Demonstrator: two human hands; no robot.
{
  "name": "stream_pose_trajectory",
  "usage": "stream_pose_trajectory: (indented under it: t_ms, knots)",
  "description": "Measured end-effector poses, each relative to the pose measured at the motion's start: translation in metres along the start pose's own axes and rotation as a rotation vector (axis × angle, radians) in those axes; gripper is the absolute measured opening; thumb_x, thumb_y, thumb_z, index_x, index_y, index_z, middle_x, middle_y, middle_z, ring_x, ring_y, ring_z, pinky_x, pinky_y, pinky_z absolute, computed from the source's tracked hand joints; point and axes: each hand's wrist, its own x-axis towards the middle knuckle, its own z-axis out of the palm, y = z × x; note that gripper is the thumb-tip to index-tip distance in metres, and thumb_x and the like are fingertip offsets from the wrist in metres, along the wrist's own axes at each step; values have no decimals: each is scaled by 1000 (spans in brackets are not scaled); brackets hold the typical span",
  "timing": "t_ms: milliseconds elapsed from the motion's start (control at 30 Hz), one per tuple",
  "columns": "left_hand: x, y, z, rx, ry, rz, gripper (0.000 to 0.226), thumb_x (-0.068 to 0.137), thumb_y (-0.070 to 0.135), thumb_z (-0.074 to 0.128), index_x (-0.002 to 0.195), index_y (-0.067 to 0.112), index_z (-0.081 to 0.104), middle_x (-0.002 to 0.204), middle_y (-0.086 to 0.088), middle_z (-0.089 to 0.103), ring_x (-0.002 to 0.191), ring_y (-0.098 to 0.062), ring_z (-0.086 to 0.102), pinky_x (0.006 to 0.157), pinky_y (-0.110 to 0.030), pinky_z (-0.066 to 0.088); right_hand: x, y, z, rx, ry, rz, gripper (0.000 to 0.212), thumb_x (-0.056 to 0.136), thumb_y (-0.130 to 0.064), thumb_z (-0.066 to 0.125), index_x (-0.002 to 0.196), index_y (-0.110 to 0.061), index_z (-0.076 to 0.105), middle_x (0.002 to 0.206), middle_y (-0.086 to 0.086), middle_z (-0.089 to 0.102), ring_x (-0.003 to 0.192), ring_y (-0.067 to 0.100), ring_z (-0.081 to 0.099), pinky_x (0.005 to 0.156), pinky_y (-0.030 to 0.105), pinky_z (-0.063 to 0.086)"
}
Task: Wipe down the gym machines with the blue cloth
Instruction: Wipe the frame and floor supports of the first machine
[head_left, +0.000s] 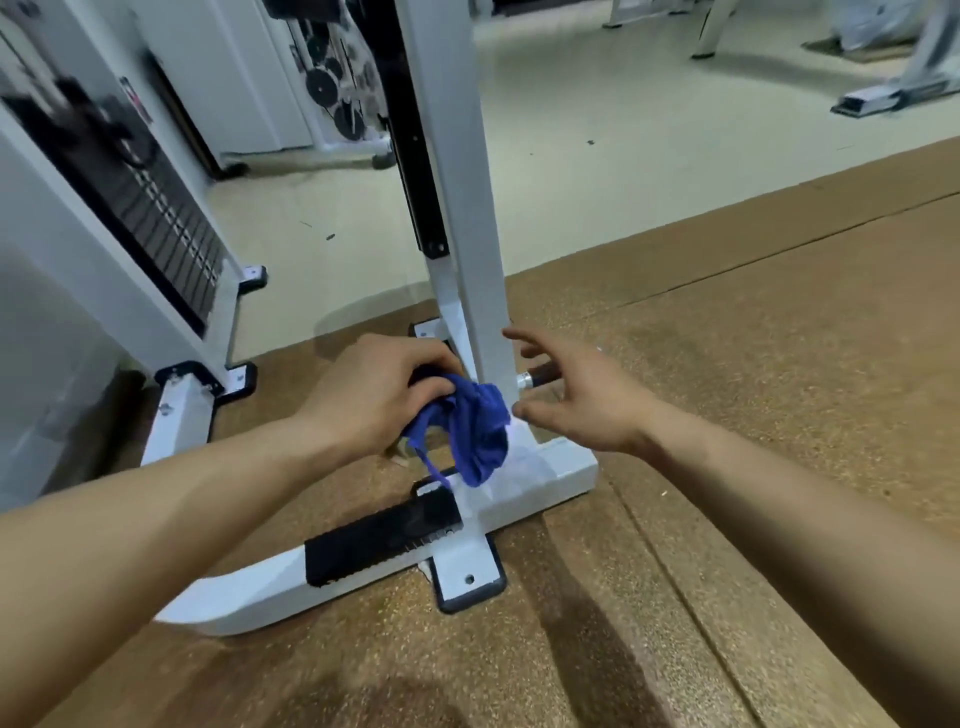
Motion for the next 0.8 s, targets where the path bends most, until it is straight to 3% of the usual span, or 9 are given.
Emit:
stream_pose_trajectory:
  t_ms: [133, 200, 300, 433, 533, 600, 667, 733, 800]
  knots:
    - [14, 24, -32, 63, -45, 52, 9, 93, 30, 66, 98, 35, 72, 89, 20, 69, 85, -2, 63, 80, -31, 52, -1, -41, -16, 7, -157, -104, 63, 85, -26, 69, 144, -35, 47, 134, -8, 48, 125, 9, 44, 100, 27, 41]
    - [18, 33, -50, 92, -72, 70, 7, 92, 33, 66, 95, 36, 71, 90, 18, 70, 87, -6, 64, 80, -36, 53, 1, -53, -21, -26, -182, -69, 65, 82, -39, 73, 143, -36, 48, 138, -3, 48, 131, 16, 42, 105, 34, 40]
    - [25, 43, -75, 157, -107, 133, 6, 90, 37, 67, 95, 36, 71, 92, 16, 68, 89, -9, 61, 82, -40, 51, -3, -68, -30, -1, -70, -88, 79, 74, -57, 74, 144, -46, 39, 145, -7, 47, 135, 16, 42, 111, 39, 38]
    - [35, 52, -100, 194, -94, 141, 11, 94, 42, 61, 90, 33, 66, 88, 14, 63, 87, -13, 59, 80, -41, 50, -1, -87, -46, 43, -96, -32, 33, 76, -49, 80, 102, -37, 64, 99, -15, 69, 91, 4, 64, 80, 27, 52]
    - [45, 57, -117, 162, -42, 79, 19, 96, 43, 56, 90, 29, 67, 89, 12, 68, 87, -14, 62, 79, -37, 49, 8, -92, -52, -13, -91, 8, 26, 77, -26, 74, 100, -22, 61, 93, -5, 70, 85, 17, 66, 78, 39, 57]
    - [52, 59, -129, 115, -21, 11, 21, 97, 45, 52, 85, 34, 65, 87, 15, 67, 85, -10, 61, 75, -33, 47, 13, -90, -58, 13, -99, 40, 18, 79, -15, 65, 96, -18, 58, 88, -1, 67, 79, 20, 65, 71, 39, 57]
    - [58, 59, -142, 63, 11, -49, 23, 99, 45, 50, 82, 35, 62, 85, 16, 66, 84, -8, 60, 72, -29, 43, 18, -85, -66, 28, -125, 73, 9, 83, -12, 57, 91, -16, 60, 84, 3, 66, 79, 24, 64, 66, 36, 51]
    - [64, 57, -157, 32, 35, -95, 29, 101, 43, 49, 81, 28, 64, 84, 10, 66, 82, -11, 60, 70, -26, 42, 23, -81, -76, 96, -103, 120, 16, 84, -13, 49, 91, -14, 64, 89, 10, 69, 85, 30, 65, 70, 43, 51]
    - [66, 56, -171, 11, 16, -134, 33, 99, 45, 51, 79, 22, 64, 81, 5, 66, 79, -15, 59, 69, -26, 41, 31, -84, -91, 185, -37, 154, 21, 86, -11, 45, 87, -17, 65, 87, 9, 69, 82, 26, 62, 68, 40, 46]
